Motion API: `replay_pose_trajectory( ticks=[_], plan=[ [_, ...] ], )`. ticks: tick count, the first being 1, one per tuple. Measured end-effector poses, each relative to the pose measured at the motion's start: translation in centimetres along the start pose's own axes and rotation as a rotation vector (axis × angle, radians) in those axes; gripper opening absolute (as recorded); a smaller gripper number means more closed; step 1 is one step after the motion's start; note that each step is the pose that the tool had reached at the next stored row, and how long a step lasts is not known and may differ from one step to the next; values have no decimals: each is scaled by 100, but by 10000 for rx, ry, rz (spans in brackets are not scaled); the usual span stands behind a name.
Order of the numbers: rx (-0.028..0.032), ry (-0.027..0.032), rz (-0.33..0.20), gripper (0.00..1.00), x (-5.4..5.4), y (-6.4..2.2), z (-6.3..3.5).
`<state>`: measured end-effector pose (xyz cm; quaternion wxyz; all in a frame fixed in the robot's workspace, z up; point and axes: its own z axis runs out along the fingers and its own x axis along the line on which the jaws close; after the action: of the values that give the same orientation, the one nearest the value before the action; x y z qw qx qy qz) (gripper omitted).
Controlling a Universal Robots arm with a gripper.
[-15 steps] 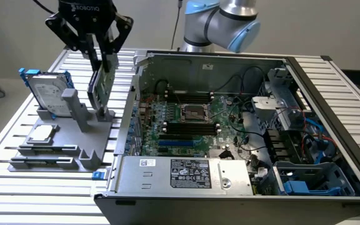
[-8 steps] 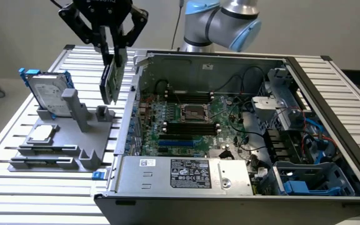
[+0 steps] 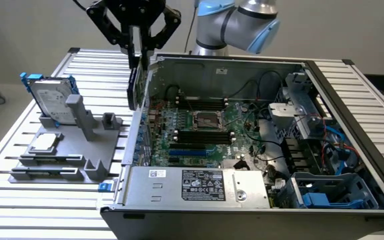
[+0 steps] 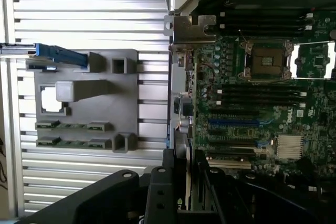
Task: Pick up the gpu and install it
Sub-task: 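Pick up the gpu and move the gpu toward the slot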
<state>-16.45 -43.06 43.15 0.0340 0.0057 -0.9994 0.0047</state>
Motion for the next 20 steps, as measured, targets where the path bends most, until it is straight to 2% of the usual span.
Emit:
replay_pose_trajectory(
  ticks=[3, 11, 20],
  plan=[
    [1, 21, 0, 27, -139, -1, 20],
    [4, 24, 0, 27, -512, -4, 134],
    [47, 25, 4, 27, -929, 26, 269]
  ],
)
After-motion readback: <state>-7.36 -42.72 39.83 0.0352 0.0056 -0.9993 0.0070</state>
